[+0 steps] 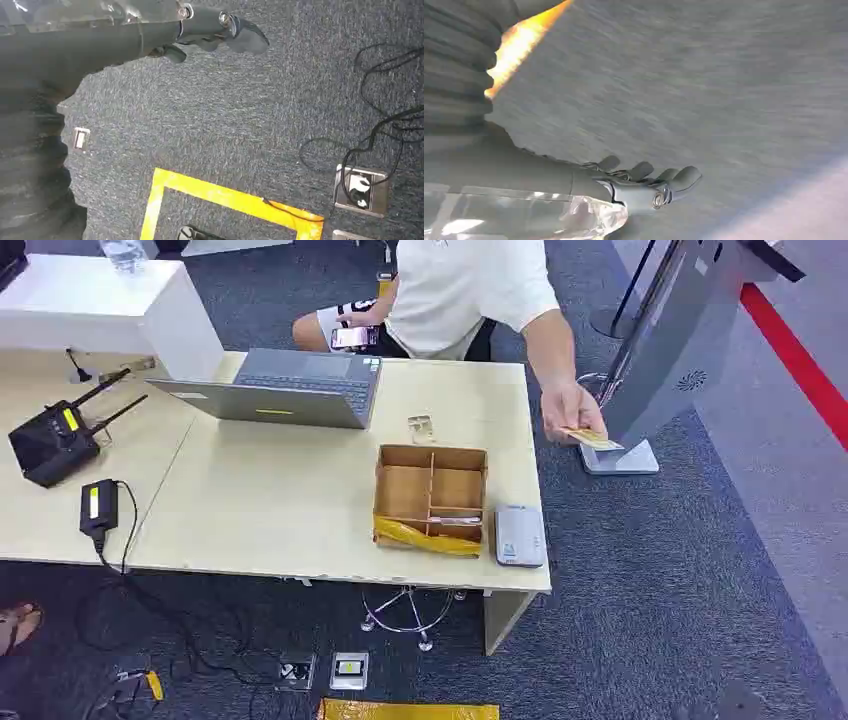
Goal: Pass the card to the sensor for recognition and then transmit it.
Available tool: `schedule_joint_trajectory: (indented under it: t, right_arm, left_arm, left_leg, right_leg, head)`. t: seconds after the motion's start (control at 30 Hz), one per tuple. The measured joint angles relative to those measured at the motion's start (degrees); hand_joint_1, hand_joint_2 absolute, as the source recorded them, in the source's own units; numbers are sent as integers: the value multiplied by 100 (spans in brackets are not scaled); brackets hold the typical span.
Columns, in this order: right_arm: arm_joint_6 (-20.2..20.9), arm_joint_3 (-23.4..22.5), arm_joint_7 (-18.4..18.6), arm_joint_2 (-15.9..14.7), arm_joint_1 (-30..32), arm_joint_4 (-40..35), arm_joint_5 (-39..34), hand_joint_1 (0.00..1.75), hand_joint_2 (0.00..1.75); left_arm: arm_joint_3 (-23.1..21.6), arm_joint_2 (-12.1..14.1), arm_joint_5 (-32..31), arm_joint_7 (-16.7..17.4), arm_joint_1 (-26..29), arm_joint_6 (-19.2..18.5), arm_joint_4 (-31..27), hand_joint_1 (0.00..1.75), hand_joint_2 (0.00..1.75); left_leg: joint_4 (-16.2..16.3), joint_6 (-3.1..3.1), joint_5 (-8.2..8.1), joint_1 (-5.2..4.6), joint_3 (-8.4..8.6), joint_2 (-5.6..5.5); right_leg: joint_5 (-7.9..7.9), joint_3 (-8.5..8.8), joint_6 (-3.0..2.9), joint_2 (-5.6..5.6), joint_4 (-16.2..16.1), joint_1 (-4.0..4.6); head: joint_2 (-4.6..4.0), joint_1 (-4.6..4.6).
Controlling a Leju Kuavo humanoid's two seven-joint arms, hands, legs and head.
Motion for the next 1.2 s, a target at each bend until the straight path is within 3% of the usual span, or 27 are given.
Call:
schedule_joint_trajectory:
  t: [0.07,0.13,0.3,0.5,0.57,0.67,0.73,0.8,0.87,1.03,1.2]
  right_arm:
    - [0,-402,387,46,-19,-826,1149,0,175]
    - [-4,-694,697,74,-58,-1580,1838,0,175]
    - [-11,-1158,885,146,-136,-3793,3270,0,175]
    - [-43,-1080,1045,275,-410,-6611,6149,0,175]
    - [-55,-976,1114,299,-457,-7020,6557,0,175]
    - [-52,-585,1265,374,-456,-8048,7414,0,175]
    - [47,-171,1735,389,-479,-9017,8214,0,175]
    - [695,443,2681,215,-537,-9624,8774,0,175]
    - [1356,1156,3226,-217,-674,-9587,8992,0,175]
    - [2753,2247,3280,-486,-994,-9386,9028,0,175]
    - [3237,2845,3280,-640,-1193,-9058,8624,0,175]
  left_arm:
    - [-37,11,9,0,12,61,-15,0,175]
    - [-74,24,15,0,14,120,-37,0,175]
    - [-131,57,20,-50,73,253,-81,0,175]
    - [-216,63,24,-164,76,286,-90,0,175]
    - [-238,59,-13,-164,65,284,-105,0,175]
    - [-291,44,-151,-151,16,262,-166,0,175]
    - [-376,20,-275,-100,-83,182,-201,0,175]
    - [-411,-24,-380,-68,-151,57,-201,0,175]
    - [-422,-39,-446,-59,-203,-48,-194,0,175]
    - [-406,-57,-551,-59,-289,-269,-190,0,175]
    - [-402,-57,-568,-59,-298,-367,-166,0,175]
  left_leg:
    - [0,1,0,-2,4,-3]
    - [1,16,12,-4,5,-17]
    - [1,19,24,-13,-6,-66]
    - [1,20,26,-12,5,-63]
    - [1,20,26,-8,4,-64]
    - [1,20,26,-21,0,-63]
    - [1,20,26,-18,-3,-64]
    - [0,18,23,-12,-5,-60]
    - [-1,13,18,-13,-1,-22]
    - [1,26,27,-17,-1,-24]
    - [1,26,27,-16,-7,-27]
  right_leg:
    - [1,0,-1,-2,-1,-3]
    - [1,1,0,-28,-2,-4]
    - [1,2,0,-75,0,-12]
    - [1,5,1,-68,0,-11]
    - [1,9,1,-69,-1,-6]
    - [2,-2,2,-65,0,-21]
    - [-1,1,2,-69,1,-16]
    - [-1,1,1,-64,0,-9]
    - [3,1,4,-29,0,-12]
    - [11,-3,14,-30,-1,-16]
    - [10,-10,13,-31,0,-14]
  head:
    - [0,-4]
    - [0,-4]
    - [0,-7]
    - [0,-4]
    - [0,0]
    - [0,-13]
    - [0,-2]
    - [0,4]
    - [0,0]
    - [0,-4]
    - [0,-4]
